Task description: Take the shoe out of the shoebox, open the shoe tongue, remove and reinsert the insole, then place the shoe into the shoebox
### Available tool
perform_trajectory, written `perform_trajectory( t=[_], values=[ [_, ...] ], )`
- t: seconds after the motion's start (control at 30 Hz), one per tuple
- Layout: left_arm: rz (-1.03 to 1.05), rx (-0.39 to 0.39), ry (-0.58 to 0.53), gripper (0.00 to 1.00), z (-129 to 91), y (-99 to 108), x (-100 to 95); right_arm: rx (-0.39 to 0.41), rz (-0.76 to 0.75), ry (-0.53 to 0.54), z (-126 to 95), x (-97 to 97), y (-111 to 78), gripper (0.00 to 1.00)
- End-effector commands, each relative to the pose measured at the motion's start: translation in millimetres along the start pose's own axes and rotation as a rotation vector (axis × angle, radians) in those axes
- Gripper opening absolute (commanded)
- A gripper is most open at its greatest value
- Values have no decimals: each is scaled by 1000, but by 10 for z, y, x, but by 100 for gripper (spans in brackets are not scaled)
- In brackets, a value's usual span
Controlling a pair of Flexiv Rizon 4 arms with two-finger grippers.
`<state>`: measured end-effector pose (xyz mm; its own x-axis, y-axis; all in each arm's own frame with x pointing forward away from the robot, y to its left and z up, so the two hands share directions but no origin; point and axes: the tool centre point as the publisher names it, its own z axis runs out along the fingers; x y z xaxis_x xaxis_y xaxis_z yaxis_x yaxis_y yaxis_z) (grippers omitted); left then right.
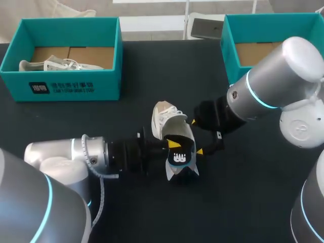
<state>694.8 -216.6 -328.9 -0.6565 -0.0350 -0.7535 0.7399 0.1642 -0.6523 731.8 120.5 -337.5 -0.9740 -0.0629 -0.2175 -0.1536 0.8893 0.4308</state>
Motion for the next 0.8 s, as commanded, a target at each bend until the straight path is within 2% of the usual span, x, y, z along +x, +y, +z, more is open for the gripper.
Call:
perform_trajectory(
  t=[0.03, 0.3, 0.37, 0.4, 0.47, 0.63, 0.8],
  values=[
    [3, -12, -7, 0, 49, 162, -45, 5, 1, -5, 16, 14, 14, 100],
    [18, -42, -22, 0, 78, 332, -82, 5, 1, -5, 16, 14, 14, 100],
    [16, -37, -23, 19, 73, 275, -73, 5, 1, -5, 16, 14, 14, 100],
    [17, -29, -25, 25, 61, 224, -75, 5, 1, -5, 16, 14, 14, 100],
    [20, -16, -33, 29, 32, 141, -94, 5, 1, -5, 16, 14, 14, 100],
    [52, 15, -48, 25, -25, -85, -167, 5, 1, -5, 16, 14, 14, 100],
    [65, 18, -51, 18, -50, -165, -170, 5, 1, -5, 16, 14, 14, 100]
  ],
)
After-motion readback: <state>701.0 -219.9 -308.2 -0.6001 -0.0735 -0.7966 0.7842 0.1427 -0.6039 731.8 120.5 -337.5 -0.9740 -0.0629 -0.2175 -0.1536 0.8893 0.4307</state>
